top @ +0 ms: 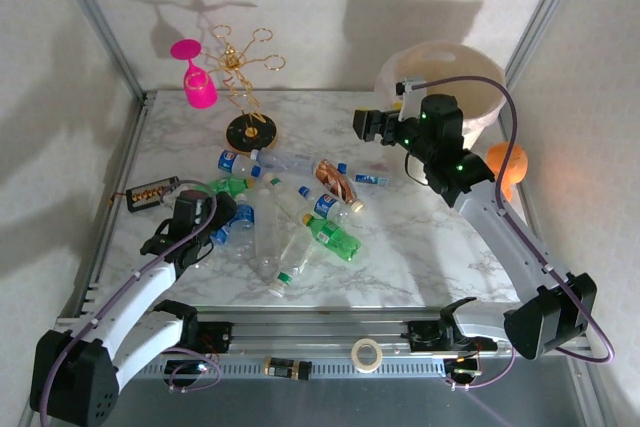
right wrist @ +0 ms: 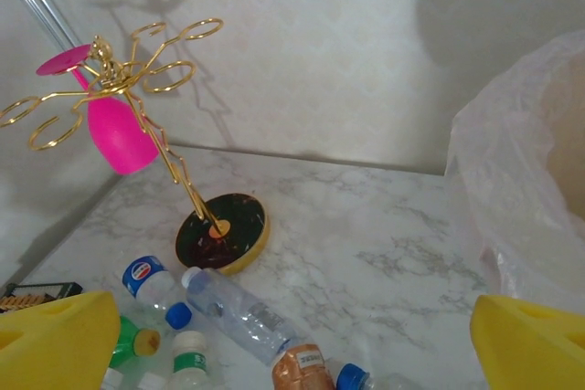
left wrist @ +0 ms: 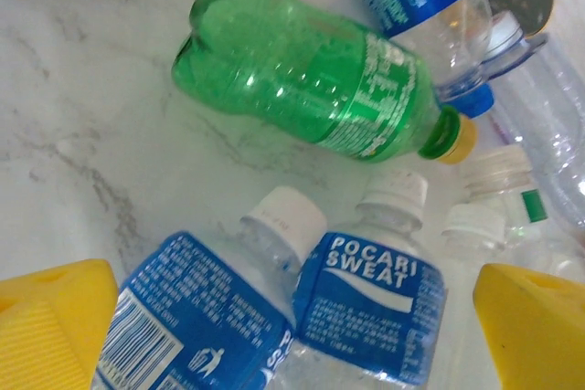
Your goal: Put the plastic bottles in the bin
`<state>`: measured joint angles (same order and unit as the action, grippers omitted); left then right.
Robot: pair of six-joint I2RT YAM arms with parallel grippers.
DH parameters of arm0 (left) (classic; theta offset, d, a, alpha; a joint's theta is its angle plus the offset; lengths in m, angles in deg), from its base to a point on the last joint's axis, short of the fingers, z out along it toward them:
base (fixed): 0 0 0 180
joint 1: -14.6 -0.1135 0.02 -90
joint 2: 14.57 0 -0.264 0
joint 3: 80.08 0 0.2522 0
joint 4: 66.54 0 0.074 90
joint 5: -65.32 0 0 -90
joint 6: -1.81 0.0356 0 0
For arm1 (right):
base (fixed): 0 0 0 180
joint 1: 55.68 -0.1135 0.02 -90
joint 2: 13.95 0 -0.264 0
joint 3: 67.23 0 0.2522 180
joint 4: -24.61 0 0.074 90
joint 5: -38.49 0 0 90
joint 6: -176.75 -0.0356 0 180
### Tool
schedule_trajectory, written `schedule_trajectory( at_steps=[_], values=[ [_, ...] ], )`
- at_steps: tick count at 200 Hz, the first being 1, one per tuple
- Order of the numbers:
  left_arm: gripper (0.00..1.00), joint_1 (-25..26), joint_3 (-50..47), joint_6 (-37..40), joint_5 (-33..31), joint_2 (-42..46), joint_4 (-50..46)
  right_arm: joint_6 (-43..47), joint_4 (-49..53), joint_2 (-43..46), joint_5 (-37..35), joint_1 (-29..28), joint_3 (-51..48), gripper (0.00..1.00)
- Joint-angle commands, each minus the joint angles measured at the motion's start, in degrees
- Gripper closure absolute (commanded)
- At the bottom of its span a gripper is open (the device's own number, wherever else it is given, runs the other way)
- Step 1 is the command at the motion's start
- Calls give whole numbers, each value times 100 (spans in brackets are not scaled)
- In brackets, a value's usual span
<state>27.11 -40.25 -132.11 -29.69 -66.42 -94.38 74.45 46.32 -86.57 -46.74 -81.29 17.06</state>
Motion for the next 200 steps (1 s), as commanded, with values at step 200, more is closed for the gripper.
schedule_trajectory(
  at_steps=[200],
  values=[
    [11,674,-903,-1062,-336,387,-787,-388,-416,181,-330,-57,-589,1]
  ],
)
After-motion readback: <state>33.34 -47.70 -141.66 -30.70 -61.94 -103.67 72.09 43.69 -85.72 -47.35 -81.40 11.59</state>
